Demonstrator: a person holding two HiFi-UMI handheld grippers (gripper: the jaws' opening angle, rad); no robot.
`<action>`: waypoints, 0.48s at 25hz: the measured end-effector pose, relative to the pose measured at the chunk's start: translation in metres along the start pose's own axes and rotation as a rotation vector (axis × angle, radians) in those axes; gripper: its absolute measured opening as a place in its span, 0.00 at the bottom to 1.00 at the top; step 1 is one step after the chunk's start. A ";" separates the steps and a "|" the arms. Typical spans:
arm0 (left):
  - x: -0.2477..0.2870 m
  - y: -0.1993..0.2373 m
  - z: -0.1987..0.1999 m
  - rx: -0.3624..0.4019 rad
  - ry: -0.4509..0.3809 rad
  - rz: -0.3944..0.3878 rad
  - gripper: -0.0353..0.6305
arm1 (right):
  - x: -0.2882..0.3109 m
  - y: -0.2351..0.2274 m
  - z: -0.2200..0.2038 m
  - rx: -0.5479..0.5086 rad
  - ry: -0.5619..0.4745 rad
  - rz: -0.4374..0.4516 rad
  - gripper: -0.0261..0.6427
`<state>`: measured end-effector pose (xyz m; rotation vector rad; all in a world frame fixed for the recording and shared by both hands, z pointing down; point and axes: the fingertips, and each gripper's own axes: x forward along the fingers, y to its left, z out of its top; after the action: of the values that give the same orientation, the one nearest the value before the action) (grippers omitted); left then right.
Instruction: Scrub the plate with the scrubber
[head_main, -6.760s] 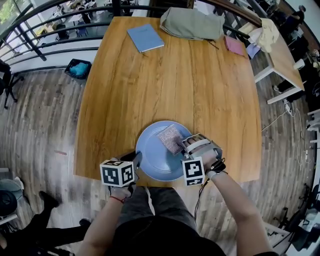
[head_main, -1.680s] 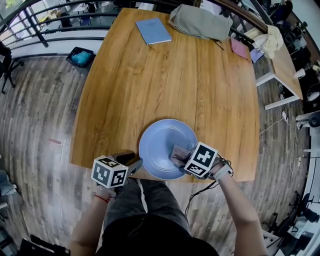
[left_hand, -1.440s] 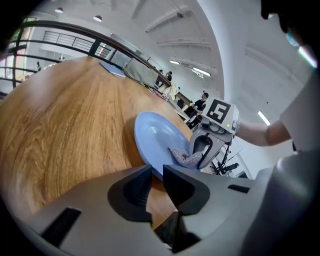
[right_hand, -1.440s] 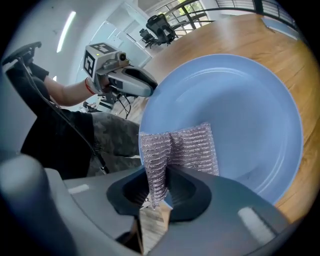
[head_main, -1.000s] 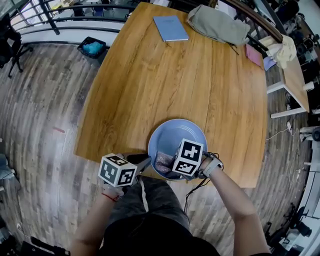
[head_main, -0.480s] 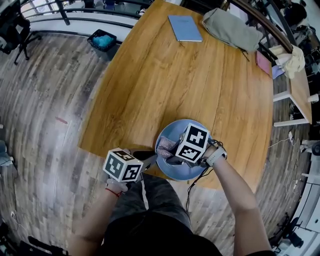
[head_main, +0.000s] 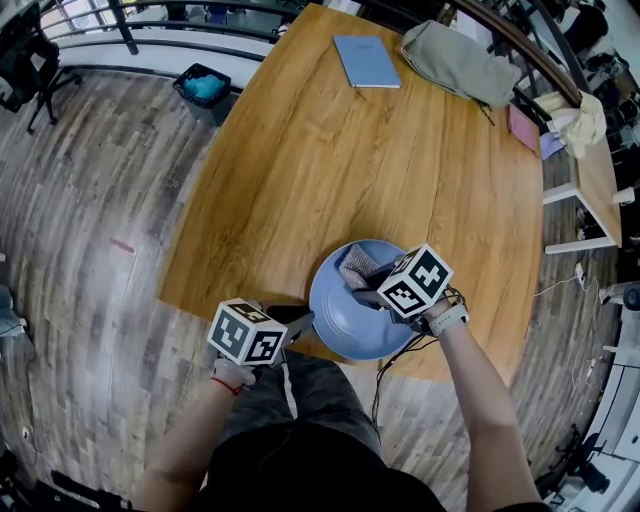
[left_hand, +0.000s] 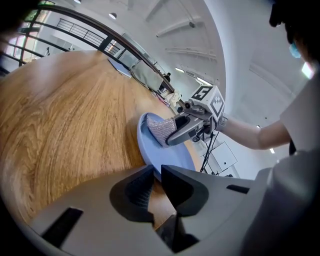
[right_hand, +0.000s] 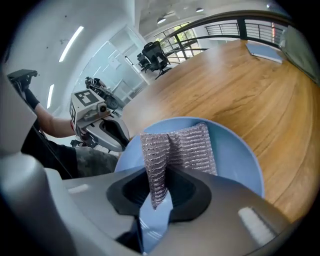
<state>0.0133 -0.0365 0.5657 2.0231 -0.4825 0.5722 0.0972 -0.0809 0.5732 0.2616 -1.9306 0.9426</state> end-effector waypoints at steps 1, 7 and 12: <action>0.000 0.000 0.000 -0.003 0.000 -0.001 0.12 | -0.004 -0.006 -0.004 0.002 0.002 -0.028 0.17; 0.000 0.000 0.001 0.001 0.004 0.006 0.12 | -0.029 -0.037 -0.034 -0.006 0.034 -0.199 0.17; 0.001 0.002 0.003 -0.028 -0.019 0.028 0.12 | -0.032 -0.037 -0.052 0.054 0.002 -0.228 0.17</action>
<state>0.0140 -0.0402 0.5666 1.9993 -0.5280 0.5606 0.1688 -0.0756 0.5794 0.5012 -1.8299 0.8431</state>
